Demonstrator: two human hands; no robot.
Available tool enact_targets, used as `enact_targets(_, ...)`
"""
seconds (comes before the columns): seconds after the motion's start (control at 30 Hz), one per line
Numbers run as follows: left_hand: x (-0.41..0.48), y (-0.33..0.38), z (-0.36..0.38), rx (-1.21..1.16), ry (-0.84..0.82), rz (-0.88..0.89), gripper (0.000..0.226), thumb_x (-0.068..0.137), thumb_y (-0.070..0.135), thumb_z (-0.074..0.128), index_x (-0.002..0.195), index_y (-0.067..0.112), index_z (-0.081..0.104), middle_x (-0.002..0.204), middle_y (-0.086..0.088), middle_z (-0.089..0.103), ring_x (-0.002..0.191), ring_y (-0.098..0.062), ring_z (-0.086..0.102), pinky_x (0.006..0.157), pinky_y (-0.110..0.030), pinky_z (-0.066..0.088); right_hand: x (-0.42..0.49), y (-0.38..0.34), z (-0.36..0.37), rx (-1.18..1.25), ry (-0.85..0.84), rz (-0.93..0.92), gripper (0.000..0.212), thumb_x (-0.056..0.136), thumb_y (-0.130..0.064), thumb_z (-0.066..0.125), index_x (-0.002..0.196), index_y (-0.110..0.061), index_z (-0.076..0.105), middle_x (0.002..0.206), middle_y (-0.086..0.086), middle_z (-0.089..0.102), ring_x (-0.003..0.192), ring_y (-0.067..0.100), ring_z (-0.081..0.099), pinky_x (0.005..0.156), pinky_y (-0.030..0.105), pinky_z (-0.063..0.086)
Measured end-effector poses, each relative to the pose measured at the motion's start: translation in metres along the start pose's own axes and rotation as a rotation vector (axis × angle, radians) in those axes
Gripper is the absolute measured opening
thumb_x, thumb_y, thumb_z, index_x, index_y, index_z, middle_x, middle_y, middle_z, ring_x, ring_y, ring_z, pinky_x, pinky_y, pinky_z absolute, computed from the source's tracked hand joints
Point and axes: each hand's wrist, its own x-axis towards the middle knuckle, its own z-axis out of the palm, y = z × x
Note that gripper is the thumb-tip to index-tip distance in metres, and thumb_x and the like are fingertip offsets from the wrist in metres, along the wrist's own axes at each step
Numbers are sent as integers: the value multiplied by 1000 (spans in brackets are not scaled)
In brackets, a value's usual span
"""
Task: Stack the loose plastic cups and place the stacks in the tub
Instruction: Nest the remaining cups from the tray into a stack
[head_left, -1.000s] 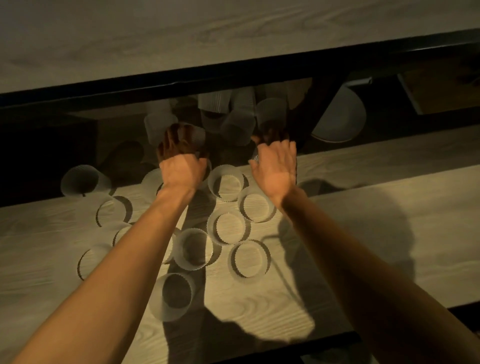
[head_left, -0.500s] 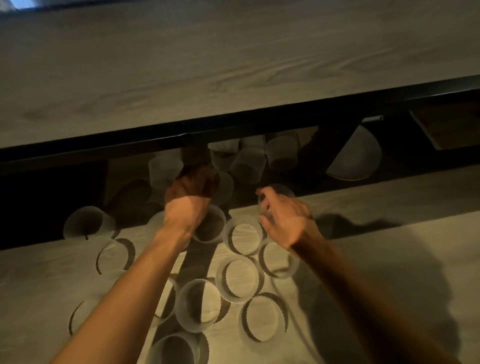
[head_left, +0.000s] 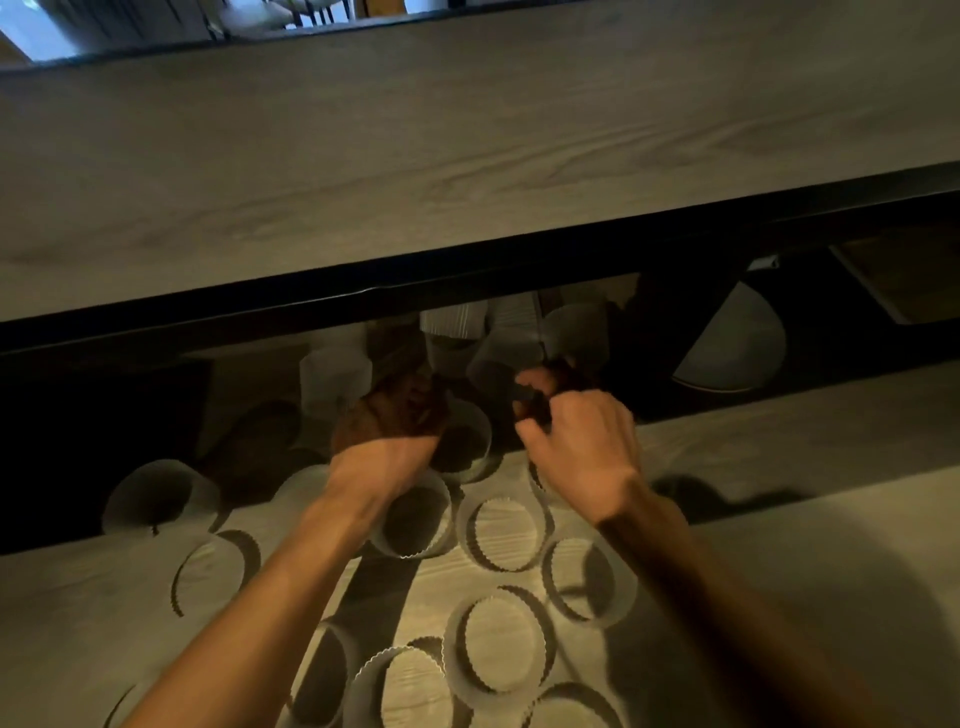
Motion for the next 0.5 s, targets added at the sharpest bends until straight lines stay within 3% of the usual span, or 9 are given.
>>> enact_targets(0.03, 1, 7, -1, 10, 4, 23, 43, 96, 39, 63, 131, 15, 54, 124, -12, 57, 112, -31, 54, 98, -37, 42, 10, -3, 2, -8, 28, 1, 24, 101, -41, 51, 123, -30, 53, 115, -2, 54, 110, 17, 55, 91, 33, 45)
enact_targets(0.1, 13, 13, -1, 107, 81, 126, 45, 95, 46, 61, 129, 18, 55, 128, -12, 57, 113, -29, 56, 94, -36, 43, 33, -6, 6, -96, 65, -48, 52, 100, -44, 50, 148, -32, 35, 151, 3, 35, 136, 24, 40, 107, 44, 41)
enact_targets(0.17, 23, 25, -1, 208, 203, 270, 59, 91, 59, 53, 133, 18, 55, 131, -10, 58, 117, -32, 57, 98, -40, 45, 53, -8, 10, -186, 39, -67, 59, 100, -47, 48, 154, -32, 27, 162, 2, 23, 147, 26, 27, 117, 48, 31)
enact_targets(0.23, 31, 33, 2, 254, 266, 347, 80, 76, 71, 32, 135, 21, 54, 132, -9, 59, 117, -33, 59, 98, -46, 49, 65, -6, 13, -195, 17, -57, 56, 101, -43, 47, 153, -31, 31, 162, 4, 28, 148, 26, 28, 118, 45, 30)
enact_targets(0.3, 46, 31, 8, 262, 280, 389, 86, 69, 71, 27, 133, 22, 57, 130, -9, 61, 115, -33, 60, 97, -44, 48, 68, -4, 16, -188, 54, -52, 48, 102, -39, 45, 149, -31, 38, 155, 5, 39, 143, 27, 37, 116, 43, 33)
enact_targets(0.4, 49, 30, 13, 290, 263, 384, 70, 77, 69, 34, 127, 25, 59, 118, -7, 67, 106, -31, 65, 90, -45, 54, 62, -2, 11, -198, 64, -59, 43, 104, -39, 44, 147, -34, 41, 150, 6, 45, 137, 30, 44, 111, 41, 36)
enact_targets(0.5, 45, 32, 14, 342, 273, 394, 44, 93, 53, 53, 126, 24, 60, 117, -7, 69, 104, -31, 67, 87, -43, 54, 56, 1, 5, -179, 61, -48, 37, 105, -38, 44, 142, -33, 45, 139, 4, 54, 124, 29, 55, 99, 39, 44)
